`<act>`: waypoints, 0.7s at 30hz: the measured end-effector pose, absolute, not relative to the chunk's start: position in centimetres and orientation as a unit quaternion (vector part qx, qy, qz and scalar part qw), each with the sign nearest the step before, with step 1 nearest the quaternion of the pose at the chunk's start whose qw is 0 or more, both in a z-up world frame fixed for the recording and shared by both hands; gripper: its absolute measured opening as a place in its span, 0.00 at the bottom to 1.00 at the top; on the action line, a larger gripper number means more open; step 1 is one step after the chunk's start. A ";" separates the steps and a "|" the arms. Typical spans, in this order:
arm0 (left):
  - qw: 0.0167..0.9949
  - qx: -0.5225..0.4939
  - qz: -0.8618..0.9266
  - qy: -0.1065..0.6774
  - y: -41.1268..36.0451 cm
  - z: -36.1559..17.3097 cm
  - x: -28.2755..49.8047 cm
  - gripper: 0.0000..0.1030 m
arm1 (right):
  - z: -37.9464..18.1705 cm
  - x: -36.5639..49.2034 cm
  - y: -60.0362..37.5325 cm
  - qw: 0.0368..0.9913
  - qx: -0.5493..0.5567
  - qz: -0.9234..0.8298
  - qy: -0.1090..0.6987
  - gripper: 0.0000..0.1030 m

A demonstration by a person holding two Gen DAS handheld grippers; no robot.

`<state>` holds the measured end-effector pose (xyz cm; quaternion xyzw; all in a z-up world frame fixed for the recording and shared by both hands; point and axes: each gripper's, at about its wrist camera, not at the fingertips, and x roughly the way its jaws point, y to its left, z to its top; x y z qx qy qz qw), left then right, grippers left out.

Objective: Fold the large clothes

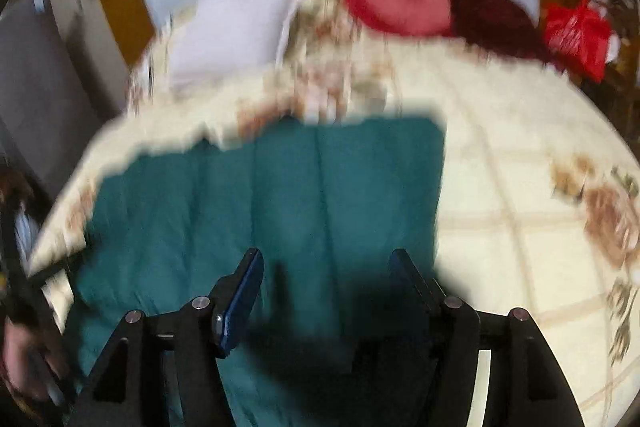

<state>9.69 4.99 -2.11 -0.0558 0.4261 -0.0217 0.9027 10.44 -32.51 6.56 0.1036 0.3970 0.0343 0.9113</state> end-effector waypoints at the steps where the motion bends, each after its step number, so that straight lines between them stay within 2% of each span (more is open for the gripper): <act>1: 0.903 -0.050 -0.019 0.426 4.9 -2.1 9.6 0.35 | 7.5 11.3 -33.0 0.918 0.106 0.014 0.381 0.64; 8: 0.903 -0.023 -0.012 0.429 4.5 -2.4 9.5 0.35 | 6.5 19.1 -33.3 0.903 0.120 -0.013 0.411 0.64; 13: 0.901 -0.022 -0.013 0.433 4.7 -2.7 9.7 0.36 | 0.9 22.3 -32.7 0.864 0.101 0.005 0.492 0.65; 20: 0.901 -0.024 -0.014 0.433 4.8 -2.8 9.6 0.36 | 0.0 21.4 -32.0 0.871 0.068 0.009 0.487 0.66; 21: 0.901 -0.020 -0.005 0.433 4.9 -2.8 9.5 0.41 | 0.6 21.0 -32.0 0.870 0.068 0.006 0.489 0.66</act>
